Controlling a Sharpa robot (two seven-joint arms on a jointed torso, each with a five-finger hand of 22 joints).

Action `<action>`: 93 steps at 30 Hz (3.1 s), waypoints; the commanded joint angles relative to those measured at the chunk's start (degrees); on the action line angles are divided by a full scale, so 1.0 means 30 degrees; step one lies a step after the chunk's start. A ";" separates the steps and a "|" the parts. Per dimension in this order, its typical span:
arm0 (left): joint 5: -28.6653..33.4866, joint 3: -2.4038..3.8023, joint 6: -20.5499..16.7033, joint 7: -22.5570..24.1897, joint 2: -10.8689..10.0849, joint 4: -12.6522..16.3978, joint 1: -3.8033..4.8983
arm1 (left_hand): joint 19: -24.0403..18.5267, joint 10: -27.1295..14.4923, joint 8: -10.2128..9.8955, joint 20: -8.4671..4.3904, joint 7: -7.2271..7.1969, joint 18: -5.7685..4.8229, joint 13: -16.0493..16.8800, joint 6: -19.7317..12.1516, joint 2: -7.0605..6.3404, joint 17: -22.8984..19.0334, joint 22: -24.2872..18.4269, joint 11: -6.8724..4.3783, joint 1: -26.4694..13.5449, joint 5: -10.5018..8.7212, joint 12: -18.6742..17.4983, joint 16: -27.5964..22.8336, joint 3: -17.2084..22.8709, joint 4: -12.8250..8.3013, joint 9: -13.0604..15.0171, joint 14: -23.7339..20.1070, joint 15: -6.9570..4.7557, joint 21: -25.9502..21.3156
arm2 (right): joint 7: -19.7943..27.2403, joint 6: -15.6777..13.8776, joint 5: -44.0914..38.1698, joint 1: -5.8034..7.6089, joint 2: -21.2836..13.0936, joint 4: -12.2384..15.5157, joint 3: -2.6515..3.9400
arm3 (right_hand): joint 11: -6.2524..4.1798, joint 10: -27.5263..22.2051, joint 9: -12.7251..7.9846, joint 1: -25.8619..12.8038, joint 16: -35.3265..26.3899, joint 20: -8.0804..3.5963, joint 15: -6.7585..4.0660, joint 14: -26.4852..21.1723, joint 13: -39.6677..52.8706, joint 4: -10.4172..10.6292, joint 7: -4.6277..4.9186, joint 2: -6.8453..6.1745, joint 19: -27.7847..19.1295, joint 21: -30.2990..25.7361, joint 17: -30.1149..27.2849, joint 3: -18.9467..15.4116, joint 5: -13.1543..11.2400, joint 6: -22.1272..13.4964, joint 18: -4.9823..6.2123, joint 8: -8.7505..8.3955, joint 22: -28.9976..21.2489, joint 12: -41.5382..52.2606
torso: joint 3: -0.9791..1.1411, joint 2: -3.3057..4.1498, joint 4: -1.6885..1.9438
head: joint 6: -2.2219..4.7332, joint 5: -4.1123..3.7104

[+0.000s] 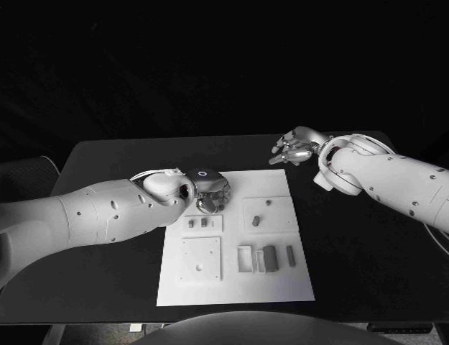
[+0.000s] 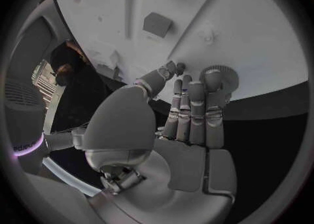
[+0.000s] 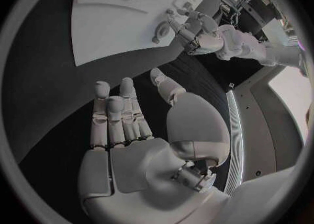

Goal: Assemble the parts on the task board

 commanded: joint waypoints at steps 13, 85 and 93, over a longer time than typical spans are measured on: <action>0.0116 0.0005 -0.0491 0.0318 0.0235 -0.0346 -0.0205 | 0.0135 0.0138 0.0015 0.0125 0.0071 0.1371 0.0030 0.0050 0.0325 -0.0071 0.0408 0.0080 -0.0102 0.0074 -0.0003 0.0194 0.0193 0.0104 -0.0025 0.0101 0.0114 0.0186 | 0.0194 0.0062 0.0100 -0.0010 0.0015 0.0093 0.0005 | -0.0034 0.0062 0.0013 -0.0139 -0.0113 -0.0016 -0.0111 -0.0001 -0.0033 -0.0077 0.0131 0.0181 -0.0019 -0.0119 -0.0028 -0.0003 0.0085 0.0004 0.0306 0.0091 0.0208 -0.0009 | 0.0000 -0.0004 0.0008 | 0.0036 0.0024; -0.0007 0.0009 0.0363 -0.0189 0.0257 -0.0787 -0.0522 | 0.0191 -0.0185 -0.0576 0.0360 0.0489 0.1686 0.0336 -0.0160 -0.0603 -0.0574 0.0356 0.0310 -0.0887 0.0122 0.0227 0.0836 -0.0007 0.0589 -0.0207 0.0047 0.0337 0.0582 | 0.0205 0.0223 0.0116 -0.0013 -0.0048 0.0115 0.0005 | -0.0035 0.0077 0.0011 -0.0196 -0.0128 -0.0023 -0.0111 0.0030 -0.0077 -0.0103 0.0129 0.0207 0.0007 -0.0148 -0.0041 0.0004 0.0085 0.0005 0.0306 0.0098 0.0199 -0.0015 | -0.0014 -0.0001 0.0008 | -0.0138 -0.0036; -0.0069 0.0009 0.0348 -0.0288 0.0105 -0.0708 -0.0520 | 0.0205 -0.0147 -0.0581 0.0376 0.0263 0.1771 0.0404 -0.0204 -0.0709 -0.0652 0.0361 0.0288 -0.1149 0.0870 0.0346 0.0942 -0.0401 0.0647 -0.0183 0.0051 0.0319 0.0614 | 0.0205 0.0230 0.0116 -0.0021 -0.0046 0.0115 0.0005 | -0.0036 0.0079 0.0012 -0.0199 -0.0129 -0.0024 -0.0112 0.0031 -0.0080 -0.0106 0.0128 0.0212 0.0009 -0.0150 -0.0042 0.0006 0.0085 0.0007 0.0306 0.0100 0.0199 -0.0014 | -0.0013 -0.0002 0.0015 | -0.0152 -0.0046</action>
